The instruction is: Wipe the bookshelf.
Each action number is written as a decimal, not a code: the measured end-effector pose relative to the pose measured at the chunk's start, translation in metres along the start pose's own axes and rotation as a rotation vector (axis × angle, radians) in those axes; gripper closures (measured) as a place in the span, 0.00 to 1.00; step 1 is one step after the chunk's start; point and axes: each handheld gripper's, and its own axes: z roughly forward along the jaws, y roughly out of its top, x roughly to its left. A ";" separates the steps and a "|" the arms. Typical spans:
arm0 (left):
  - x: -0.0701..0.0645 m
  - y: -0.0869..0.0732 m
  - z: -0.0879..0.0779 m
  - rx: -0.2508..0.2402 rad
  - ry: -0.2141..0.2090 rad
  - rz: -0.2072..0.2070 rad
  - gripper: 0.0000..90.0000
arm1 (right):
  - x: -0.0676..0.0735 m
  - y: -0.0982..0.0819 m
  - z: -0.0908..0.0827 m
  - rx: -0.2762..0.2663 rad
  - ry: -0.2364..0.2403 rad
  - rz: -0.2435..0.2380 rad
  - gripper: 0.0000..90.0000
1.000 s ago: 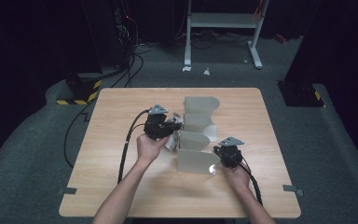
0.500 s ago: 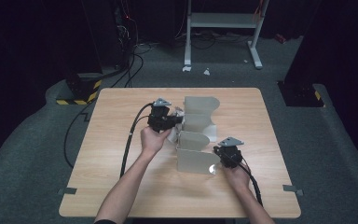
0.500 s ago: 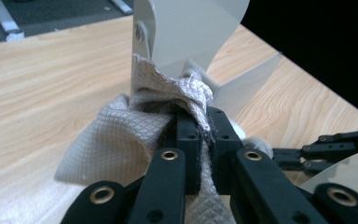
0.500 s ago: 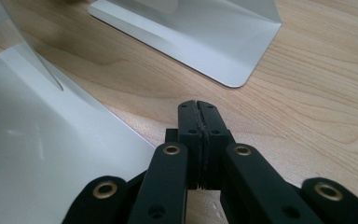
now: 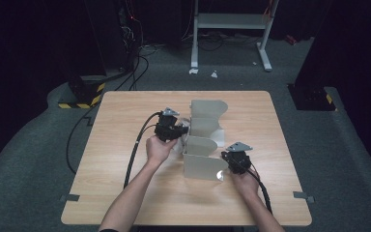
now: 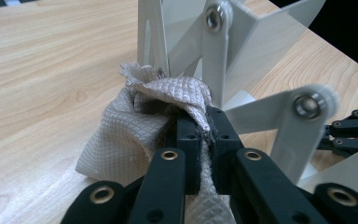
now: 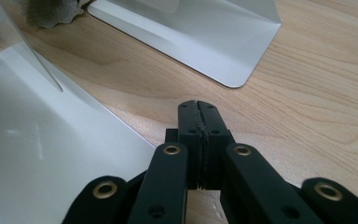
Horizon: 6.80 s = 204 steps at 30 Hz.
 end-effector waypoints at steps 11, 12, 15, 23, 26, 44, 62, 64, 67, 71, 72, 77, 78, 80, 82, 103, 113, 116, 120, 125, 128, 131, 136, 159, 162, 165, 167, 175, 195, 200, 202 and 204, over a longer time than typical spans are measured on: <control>0.003 -0.013 0.016 0.042 0.005 -0.019 0.95 | 0.000 0.000 0.000 0.001 -0.003 -0.002 1.00; 0.003 -0.014 0.018 0.044 0.007 -0.020 0.95 | 0.000 0.000 0.000 0.001 -0.002 -0.001 1.00; 0.005 -0.018 0.023 0.064 0.010 -0.023 0.95 | 0.000 0.000 0.000 0.000 0.001 0.002 1.00; 0.007 -0.024 0.035 0.108 0.017 -0.030 0.95 | -0.001 0.000 0.000 0.000 0.006 0.008 1.00; 0.009 -0.028 0.041 0.133 0.023 -0.033 0.95 | -0.001 0.000 0.000 -0.002 0.005 0.006 1.00; 0.003 0.006 -0.001 -0.027 -0.032 -0.015 0.95 | -0.001 0.000 0.000 0.001 0.011 0.015 1.00; 0.002 0.047 -0.026 -0.123 -0.039 0.018 0.95 | 0.001 0.000 0.000 -0.001 -0.010 -0.011 1.00; 0.005 0.047 -0.022 -0.127 -0.041 -0.002 0.95 | 0.001 0.000 0.000 0.000 -0.008 -0.007 1.00; 0.008 0.044 -0.014 -0.106 -0.031 -0.014 0.95 | 0.001 0.000 0.000 0.001 -0.006 -0.006 1.00; 0.009 0.038 -0.005 -0.080 -0.014 -0.014 0.95 | 0.001 0.000 0.000 0.001 -0.006 -0.007 1.00; 0.009 0.037 -0.004 -0.073 -0.011 -0.014 0.95 | 0.001 0.000 0.000 0.001 -0.006 -0.006 1.00; 0.012 0.028 0.007 -0.042 -0.002 -0.021 0.95 | 0.001 0.000 0.000 0.001 -0.005 -0.005 1.00; 0.012 0.026 0.009 -0.040 0.000 -0.022 0.95 | 0.001 0.000 0.000 0.000 -0.004 -0.005 1.00; 0.012 0.024 0.011 -0.042 -0.002 -0.029 0.95 | 0.001 0.000 0.000 0.001 -0.005 -0.005 1.00; 0.013 0.022 0.012 -0.046 -0.003 -0.032 0.95 | 0.001 0.000 0.000 0.001 -0.007 -0.007 1.00; 0.019 -0.001 0.021 -0.001 0.020 -0.051 0.95 | 0.001 0.000 0.000 0.000 -0.006 -0.007 1.00; 0.021 -0.017 0.049 0.082 0.024 -0.078 0.95 | 0.001 0.000 0.000 -0.001 -0.010 -0.012 1.00; 0.024 -0.022 0.055 0.116 0.028 -0.085 0.95 | 0.001 0.000 0.000 0.000 -0.007 -0.010 1.00; 0.026 -0.026 0.063 0.146 0.031 -0.093 0.95 | 0.001 0.000 0.000 0.001 -0.005 -0.006 1.00; 0.025 -0.021 0.054 0.113 0.030 -0.089 0.95 | 0.001 0.000 0.000 0.000 -0.006 -0.009 1.00; 0.023 -0.009 0.039 0.065 0.030 -0.072 0.95 | 0.001 0.000 0.000 0.001 -0.005 -0.006 1.00; 0.021 0.007 0.022 0.005 0.003 -0.074 0.95 | 0.001 0.000 0.000 0.000 -0.007 -0.010 1.00; 0.013 0.024 -0.003 -0.059 -0.021 -0.035 0.95 | 0.002 0.000 0.000 -0.001 -0.013 -0.017 1.00; 0.022 0.070 -0.003 -0.105 0.051 -0.008 0.95 | 0.001 0.000 0.000 0.000 -0.006 -0.009 1.00; 0.025 0.067 0.005 -0.079 0.054 -0.024 0.95 | 0.001 0.000 0.000 0.001 -0.007 -0.010 1.00; 0.027 0.063 0.011 -0.066 0.049 -0.034 0.95 | 0.001 0.000 0.000 0.000 -0.008 -0.011 1.00; 0.028 0.061 0.012 -0.062 0.042 -0.044 0.95 | 0.001 0.000 0.000 0.001 -0.007 -0.009 1.00; 0.028 0.048 0.025 -0.013 0.053 -0.029 0.95 | 0.002 0.000 0.000 0.000 -0.012 -0.014 1.00; 0.035 0.014 0.062 0.085 0.053 -0.064 0.95 | 0.003 0.000 0.000 0.000 -0.021 -0.028 1.00; 0.036 0.006 0.068 0.104 0.046 -0.083 0.95 | 0.003 0.000 0.000 0.000 -0.021 -0.028 1.00; 0.036 0.003 0.069 0.116 0.044 -0.081 0.95 | 0.003 0.000 0.000 0.000 -0.021 -0.026 1.00; 0.036 0.002 0.069 0.123 0.044 -0.071 0.95 | 0.003 0.000 0.000 0.000 -0.021 -0.027 1.00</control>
